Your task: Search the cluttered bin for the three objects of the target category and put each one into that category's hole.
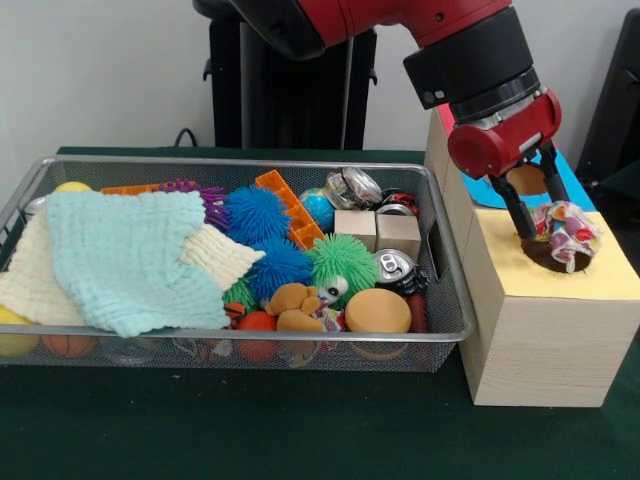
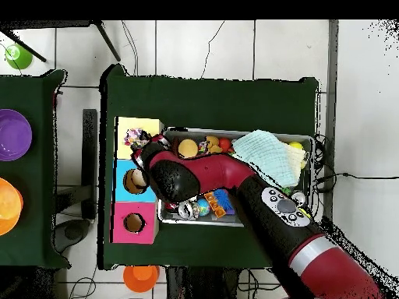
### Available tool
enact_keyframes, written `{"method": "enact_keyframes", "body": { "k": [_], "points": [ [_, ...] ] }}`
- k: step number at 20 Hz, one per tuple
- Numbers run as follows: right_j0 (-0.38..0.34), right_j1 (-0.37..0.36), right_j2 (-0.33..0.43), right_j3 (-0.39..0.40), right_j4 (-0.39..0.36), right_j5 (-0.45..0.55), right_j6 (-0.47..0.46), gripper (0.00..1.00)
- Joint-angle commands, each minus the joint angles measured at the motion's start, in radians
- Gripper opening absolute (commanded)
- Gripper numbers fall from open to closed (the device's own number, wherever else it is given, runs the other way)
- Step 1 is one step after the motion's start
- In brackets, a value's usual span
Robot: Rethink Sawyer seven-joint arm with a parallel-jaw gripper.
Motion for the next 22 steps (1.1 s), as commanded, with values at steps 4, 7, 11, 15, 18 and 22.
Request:
{"method": "enact_keyframes", "body": {
  "k": [4,7,11,15,18,22],
  "points": [
    [0.003,0.045,-0.052,0.028,-0.062,0.042,0.082,1.0],
    [0.003,0.043,-0.052,0.027,-0.062,0.039,0.083,1.0],
    [0.012,0.027,-0.06,0.021,-0.053,0.063,0.082,1.0],
    [0.014,0.003,-0.057,0.024,-0.03,0.114,0.079,1.0],
    [0.016,-0.001,-0.059,0.024,-0.028,0.122,0.078,1.0],
    [0.012,0.006,-0.051,0.029,-0.022,0.14,0.07,1.0]
  ]
}}
